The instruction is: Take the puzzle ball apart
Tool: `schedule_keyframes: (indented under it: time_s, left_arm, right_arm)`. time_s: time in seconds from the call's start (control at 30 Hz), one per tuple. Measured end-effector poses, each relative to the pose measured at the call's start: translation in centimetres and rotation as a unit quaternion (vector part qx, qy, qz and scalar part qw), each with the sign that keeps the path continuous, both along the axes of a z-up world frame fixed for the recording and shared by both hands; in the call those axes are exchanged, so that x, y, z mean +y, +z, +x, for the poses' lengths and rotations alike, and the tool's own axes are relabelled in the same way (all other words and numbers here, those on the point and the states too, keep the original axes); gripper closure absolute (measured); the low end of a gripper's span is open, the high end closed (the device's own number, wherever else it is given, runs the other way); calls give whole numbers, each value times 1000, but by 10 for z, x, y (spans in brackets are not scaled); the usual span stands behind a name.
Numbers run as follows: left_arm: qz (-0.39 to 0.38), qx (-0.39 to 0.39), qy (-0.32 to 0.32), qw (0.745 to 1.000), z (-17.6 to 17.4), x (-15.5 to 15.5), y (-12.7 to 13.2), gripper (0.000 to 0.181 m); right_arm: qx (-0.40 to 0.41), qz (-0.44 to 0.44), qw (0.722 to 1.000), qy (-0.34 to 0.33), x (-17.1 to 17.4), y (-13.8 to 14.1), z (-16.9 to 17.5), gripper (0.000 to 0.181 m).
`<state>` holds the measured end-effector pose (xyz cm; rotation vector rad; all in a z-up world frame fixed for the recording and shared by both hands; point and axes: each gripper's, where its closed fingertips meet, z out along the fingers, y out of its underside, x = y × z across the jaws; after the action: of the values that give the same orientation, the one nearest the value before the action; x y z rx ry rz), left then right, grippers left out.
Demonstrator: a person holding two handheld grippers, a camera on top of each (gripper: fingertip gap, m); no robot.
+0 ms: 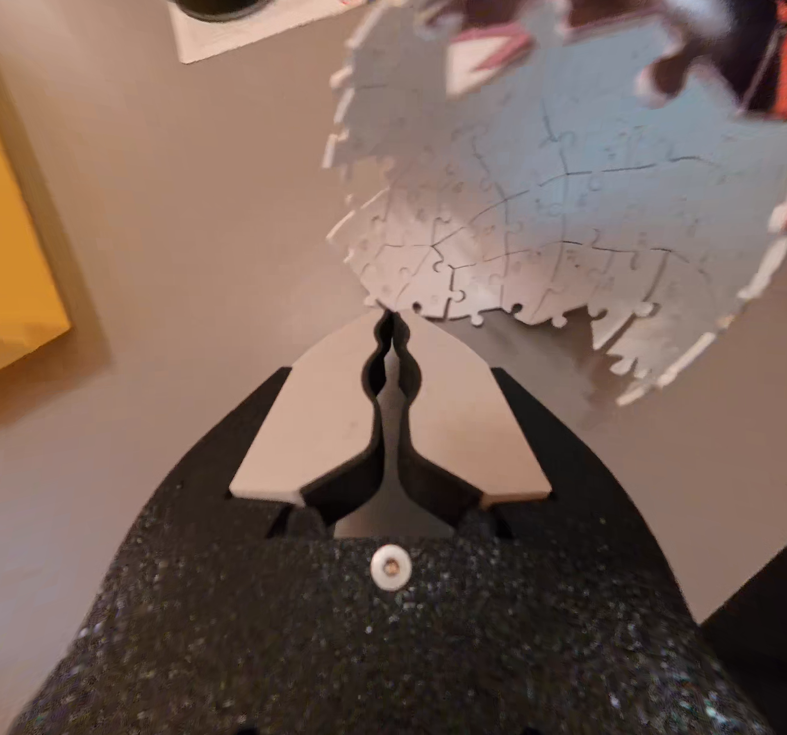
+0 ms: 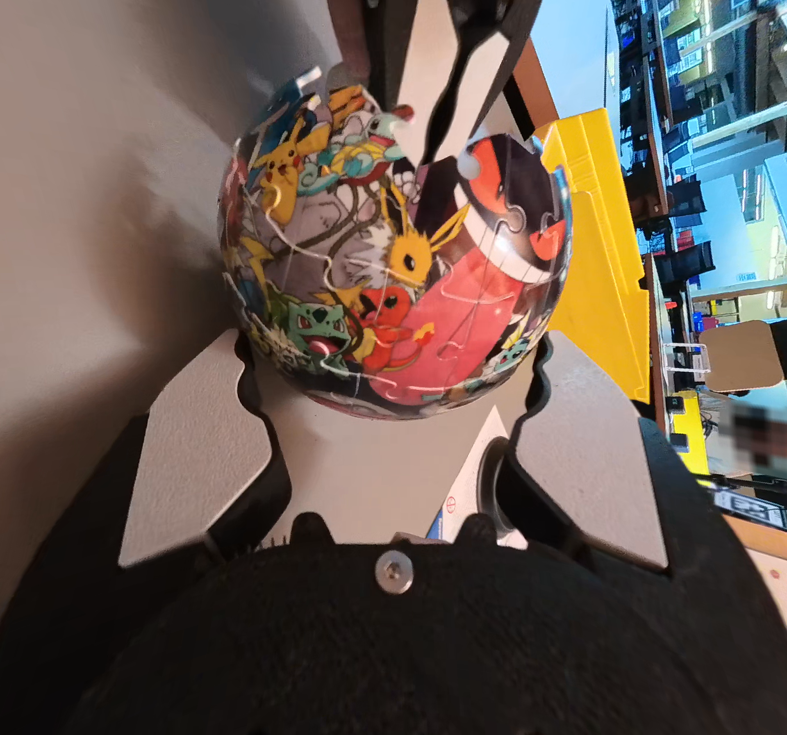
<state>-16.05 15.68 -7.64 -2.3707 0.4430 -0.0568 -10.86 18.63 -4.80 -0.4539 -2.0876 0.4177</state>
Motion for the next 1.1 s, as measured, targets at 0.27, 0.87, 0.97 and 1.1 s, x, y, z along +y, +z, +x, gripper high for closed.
schedule_keyframes:
  time_s: [0.27, 0.87, 0.97, 1.1]
  left_arm:
    - [6, -54, 32, 998, 12, 7, -14, 181]
    - [54, -100, 59, 992, 23, -1, -10, 181]
    - [58, -60, 39, 996, 22, 2, -14, 181]
    - [78, 1, 5, 997, 20, 3, -14, 181]
  right_arm:
    - [-2, 48, 999, 20, -3, 2, -3, 58]
    - [-42, 159, 986, 24, -9, 3, -13, 58]
    - [-52, 150, 987, 17, -9, 3, -14, 58]
    - [-60, 151, 987, 17, -10, 3, -14, 58]
